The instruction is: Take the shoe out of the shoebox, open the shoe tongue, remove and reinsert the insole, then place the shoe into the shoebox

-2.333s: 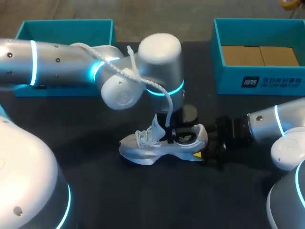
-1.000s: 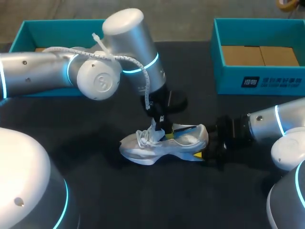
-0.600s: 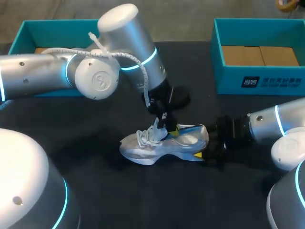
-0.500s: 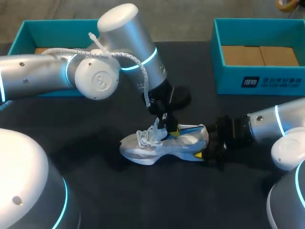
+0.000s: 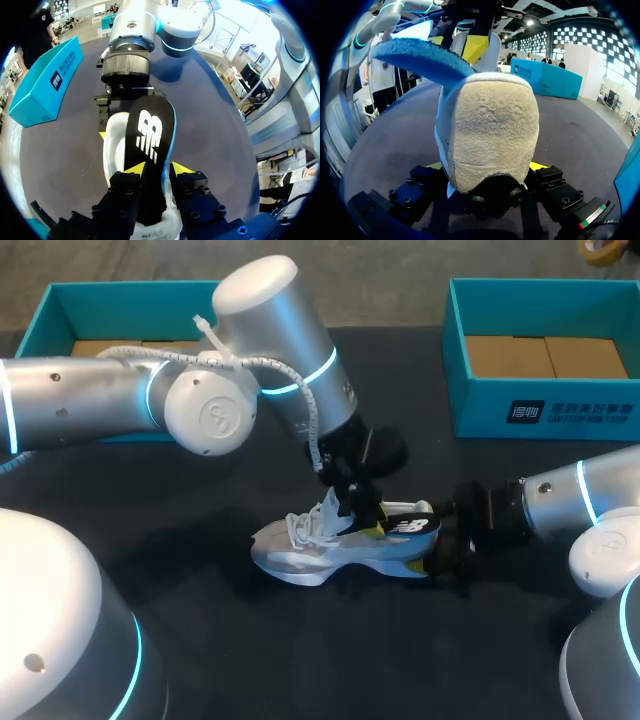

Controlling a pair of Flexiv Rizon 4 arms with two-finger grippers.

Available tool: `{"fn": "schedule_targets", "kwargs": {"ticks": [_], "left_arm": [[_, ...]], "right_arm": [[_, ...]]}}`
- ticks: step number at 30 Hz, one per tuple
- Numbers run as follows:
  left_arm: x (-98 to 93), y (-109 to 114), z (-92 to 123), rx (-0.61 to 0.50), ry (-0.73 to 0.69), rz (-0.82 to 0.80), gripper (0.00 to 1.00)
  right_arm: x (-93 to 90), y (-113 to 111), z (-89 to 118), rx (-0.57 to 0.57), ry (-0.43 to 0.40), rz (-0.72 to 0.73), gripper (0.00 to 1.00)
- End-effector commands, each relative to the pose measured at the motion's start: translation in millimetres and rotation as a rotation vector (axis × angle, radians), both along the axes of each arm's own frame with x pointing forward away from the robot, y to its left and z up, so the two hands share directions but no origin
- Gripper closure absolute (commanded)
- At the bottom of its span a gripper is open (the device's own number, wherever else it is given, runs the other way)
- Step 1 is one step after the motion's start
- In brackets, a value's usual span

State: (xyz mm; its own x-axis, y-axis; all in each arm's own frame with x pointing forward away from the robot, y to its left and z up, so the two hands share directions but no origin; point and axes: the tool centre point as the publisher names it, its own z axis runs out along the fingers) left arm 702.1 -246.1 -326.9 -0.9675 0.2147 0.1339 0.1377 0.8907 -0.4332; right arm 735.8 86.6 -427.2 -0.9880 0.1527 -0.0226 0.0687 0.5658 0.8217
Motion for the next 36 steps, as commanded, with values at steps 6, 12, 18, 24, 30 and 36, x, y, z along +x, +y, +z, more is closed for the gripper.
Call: {"fn": "schedule_targets", "kwargs": {"ticks": [6,12,18,24,30,36], "left_arm": [[-9.6,8.2,7.5,-0.031,-0.064,0.027,0.67],[-15.8,10.8,6.6,-0.041,-0.115,0.032,0.64],[-19.7,6.9,2.7,-0.066,-0.135,0.021,0.58],[-17.5,0.0,-5.5,-0.057,-0.146,0.015,0.59],[-11.8,-2.7,-9.5,-0.055,-0.146,0.03,0.76],[-12.1,-0.6,-7.4,-0.055,-0.142,0.026,1.0]], "right_arm": [[-0.2,0.7,0.4,-0.007,0.001,-0.002,1.0],[-0.2,0.7,0.4,-0.007,0.001,-0.002,1.0],[-0.2,0.7,0.4,-0.007,0.001,-0.002,1.0],[-0.2,0.7,0.4,-0.007,0.001,-0.002,1.0],[-0.2,0.7,0.4,-0.007,0.001,-0.002,1.0],[-0.2,0.7,0.4,-0.007,0.001,-0.002,1.0]]}}
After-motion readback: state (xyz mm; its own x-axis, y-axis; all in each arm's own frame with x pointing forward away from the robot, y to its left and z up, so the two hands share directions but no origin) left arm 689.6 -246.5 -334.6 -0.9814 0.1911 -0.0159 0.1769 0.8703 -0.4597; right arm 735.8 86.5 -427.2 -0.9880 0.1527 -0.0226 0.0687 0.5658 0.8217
